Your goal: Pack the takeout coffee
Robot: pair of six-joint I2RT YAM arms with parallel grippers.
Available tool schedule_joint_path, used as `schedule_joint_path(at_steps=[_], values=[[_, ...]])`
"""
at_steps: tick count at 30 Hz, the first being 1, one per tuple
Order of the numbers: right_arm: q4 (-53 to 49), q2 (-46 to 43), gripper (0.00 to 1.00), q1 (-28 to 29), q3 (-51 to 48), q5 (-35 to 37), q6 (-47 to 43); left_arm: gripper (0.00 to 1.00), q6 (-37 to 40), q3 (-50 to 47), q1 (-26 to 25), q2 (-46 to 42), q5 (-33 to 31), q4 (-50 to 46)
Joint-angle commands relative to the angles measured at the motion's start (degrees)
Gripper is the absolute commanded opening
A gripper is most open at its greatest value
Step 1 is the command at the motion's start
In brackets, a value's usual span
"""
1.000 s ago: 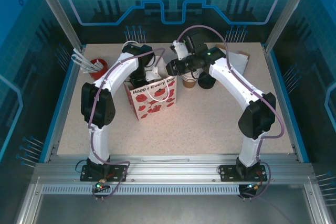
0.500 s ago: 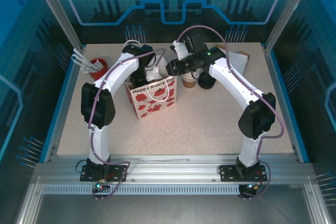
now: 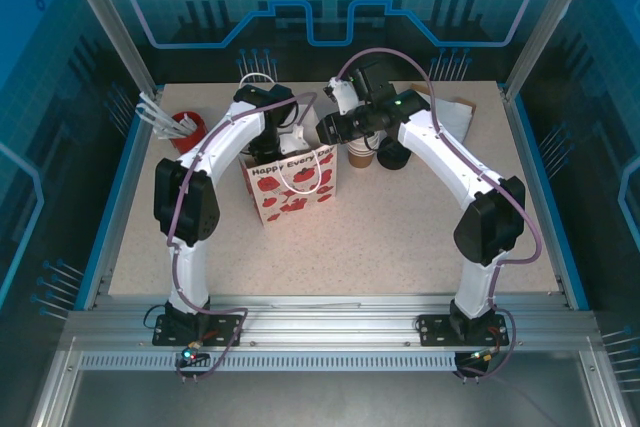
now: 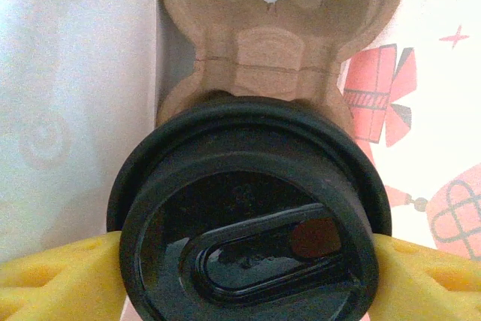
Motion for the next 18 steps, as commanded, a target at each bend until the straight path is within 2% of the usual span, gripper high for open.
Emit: schedule_joint_path(at_steps=[1, 18], values=[[-2.58, 1.61, 0.42, 0.51, 0.97, 0.18, -0.39, 0.83, -0.31, -0.86, -0.24, -2.05, -0.19, 2.7], [-3.06, 1.61, 0.41, 0.46, 1.51, 0.28, -0.43, 0.9, -0.82, -0.82, -0.25, -4.29, 0.93, 1.18]])
